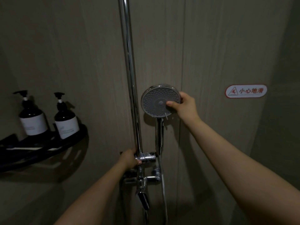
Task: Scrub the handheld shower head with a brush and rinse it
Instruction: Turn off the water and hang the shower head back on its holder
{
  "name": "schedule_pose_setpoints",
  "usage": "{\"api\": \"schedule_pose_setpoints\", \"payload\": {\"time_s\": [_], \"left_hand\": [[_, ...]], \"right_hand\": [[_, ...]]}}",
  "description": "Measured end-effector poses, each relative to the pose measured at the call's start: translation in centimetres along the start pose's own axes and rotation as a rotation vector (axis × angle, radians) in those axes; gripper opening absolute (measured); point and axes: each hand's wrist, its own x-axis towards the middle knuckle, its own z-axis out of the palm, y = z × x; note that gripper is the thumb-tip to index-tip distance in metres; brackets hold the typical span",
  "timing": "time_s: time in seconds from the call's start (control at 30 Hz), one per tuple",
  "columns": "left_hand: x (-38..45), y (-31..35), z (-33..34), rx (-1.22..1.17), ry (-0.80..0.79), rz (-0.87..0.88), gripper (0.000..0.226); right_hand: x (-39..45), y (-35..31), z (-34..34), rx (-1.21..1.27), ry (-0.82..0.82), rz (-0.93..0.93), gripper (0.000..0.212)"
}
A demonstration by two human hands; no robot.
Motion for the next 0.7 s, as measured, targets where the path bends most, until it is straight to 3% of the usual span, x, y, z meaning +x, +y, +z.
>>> {"api": "schedule_pose_setpoints", "payload": {"time_s": [0.1, 0.2, 0.27, 0.4, 0.7], "left_hand": [[-0.7, 0.9, 0.0, 0.089, -0.011, -0.028, 0.051], [-1.8, 2.9, -0.4, 0.354, -0.010, -0.099, 0.040], [-2.3, 4.9, -1.5, 0.357, 0.026, -0.106, 0.036], [-1.9, 8.3, -3.1, -0.225, 0.007, -0.010, 0.029], [-2.4, 9.4, -1.6, -0.492, 0.260, 0.039, 0.033]], "right_hand": [[0.6, -0.8, -0.2, 0.033, 0.019, -0.037, 0.028], [1.2, -1.1, -0.5, 0.066, 0.031, -0.053, 0.028], [1.5, -1.3, -0.5, 0.076, 0.029, -0.055, 0.028], [1.6, -2.0, -0.1, 0.099, 0.019, -0.046, 0.029], [2.3, -5.0, -0.1, 0.085, -0.004, -0.086, 0.029]]}}
